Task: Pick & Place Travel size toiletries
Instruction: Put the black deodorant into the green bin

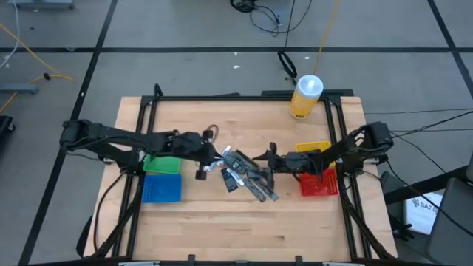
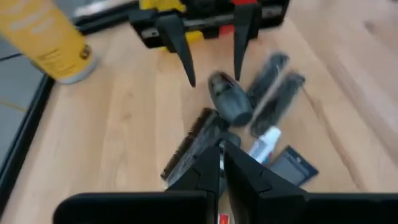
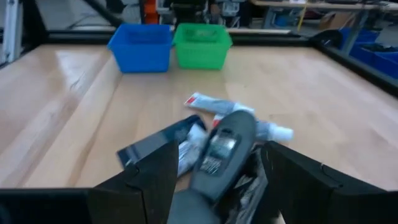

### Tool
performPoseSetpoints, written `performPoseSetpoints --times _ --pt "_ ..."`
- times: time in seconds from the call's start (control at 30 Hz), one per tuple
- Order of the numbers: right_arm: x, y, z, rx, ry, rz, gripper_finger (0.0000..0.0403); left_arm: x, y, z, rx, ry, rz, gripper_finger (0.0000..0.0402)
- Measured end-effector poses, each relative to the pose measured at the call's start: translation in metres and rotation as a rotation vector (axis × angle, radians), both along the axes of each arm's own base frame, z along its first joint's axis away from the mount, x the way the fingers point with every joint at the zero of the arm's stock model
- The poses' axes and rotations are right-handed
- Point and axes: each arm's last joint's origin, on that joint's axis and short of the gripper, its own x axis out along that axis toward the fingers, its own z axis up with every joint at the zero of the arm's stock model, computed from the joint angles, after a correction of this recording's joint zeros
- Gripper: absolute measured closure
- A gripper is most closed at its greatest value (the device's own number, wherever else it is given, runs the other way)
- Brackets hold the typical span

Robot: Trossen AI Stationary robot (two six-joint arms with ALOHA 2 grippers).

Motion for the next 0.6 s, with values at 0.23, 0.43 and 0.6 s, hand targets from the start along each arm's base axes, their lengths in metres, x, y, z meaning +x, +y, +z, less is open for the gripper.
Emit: performPoseSetpoints --times 0.23,0.43,0.6 --pt "-0.003 0.015 -0.005 0.002 0.044 0.054 0.0181 0.036 0.001 -0.017 0.051 0.102 -0.083 0.0274" --pt "-0.006 0.023 -0.008 -0.045 0.085 0.015 0.0181 0.070 0.014 -0.046 0.043 0.189 -0.050 0.0162" --pt "-0.009 0.027 -0.010 -0.057 0.087 0.016 0.0181 0.086 0.023 -0.077 0.059 0.282 -0.061 0.0110"
